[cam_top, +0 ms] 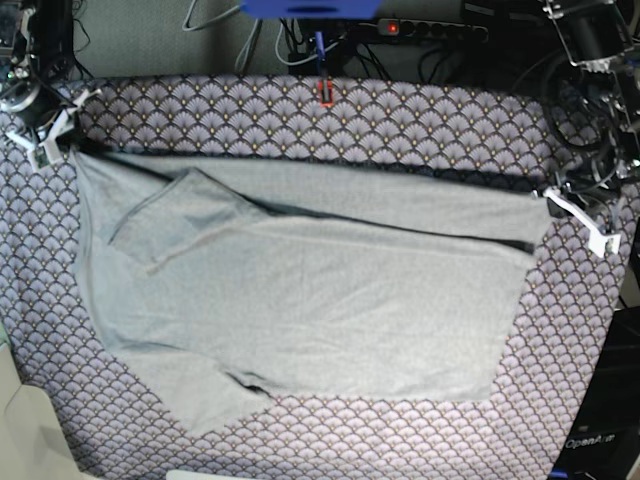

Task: Fold the T-shirt properly
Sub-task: 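Pull the folded edge toward the robot base with both grippers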

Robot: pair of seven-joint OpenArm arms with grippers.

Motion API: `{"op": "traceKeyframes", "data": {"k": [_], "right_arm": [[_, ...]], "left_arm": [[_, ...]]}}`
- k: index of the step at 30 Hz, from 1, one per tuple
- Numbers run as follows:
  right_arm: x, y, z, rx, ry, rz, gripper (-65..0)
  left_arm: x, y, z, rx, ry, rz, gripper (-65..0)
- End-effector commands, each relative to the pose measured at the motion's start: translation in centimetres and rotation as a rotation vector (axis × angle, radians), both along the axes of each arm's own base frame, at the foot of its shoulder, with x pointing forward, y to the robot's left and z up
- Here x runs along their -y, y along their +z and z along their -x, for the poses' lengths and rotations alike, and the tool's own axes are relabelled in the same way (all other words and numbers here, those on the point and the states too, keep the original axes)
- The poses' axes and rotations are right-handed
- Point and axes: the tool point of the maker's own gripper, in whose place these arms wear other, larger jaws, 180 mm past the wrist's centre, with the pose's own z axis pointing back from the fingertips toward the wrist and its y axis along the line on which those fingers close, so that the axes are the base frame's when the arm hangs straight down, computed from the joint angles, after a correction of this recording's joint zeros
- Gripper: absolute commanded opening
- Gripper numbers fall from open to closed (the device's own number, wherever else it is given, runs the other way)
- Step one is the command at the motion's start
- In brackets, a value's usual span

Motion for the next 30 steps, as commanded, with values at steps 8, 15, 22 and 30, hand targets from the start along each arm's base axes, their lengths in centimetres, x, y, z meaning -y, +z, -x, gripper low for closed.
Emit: {"op": "traceKeyframes", "data": {"k": [8,15,22,30], "right_arm": [[0.4,0.6,1.6,0.024,0.014,-0.009,-65.0],[0.2,0.5,2.9,0.021,0.020,-0.021,-65.0],[0.0,0.1,4.6,0.005,0.019,-0.034,-65.0],[-0.1,-0.2,6.1,-0.015,0.018,-0.044,-65.0]], "left_arm": [[-1.1,-0.6,2.1,-0.033,0.004,-0.034,-65.0],[-1.7,0.4,3.5,-0.021,-0.037,-0.065,-65.0],[-3.1,0.6,4.8,-0.044,-0.031,-0.099,-65.0],[-3.3,0.1,5.8,-0.070,-0.032,-0.101,-65.0]]}}
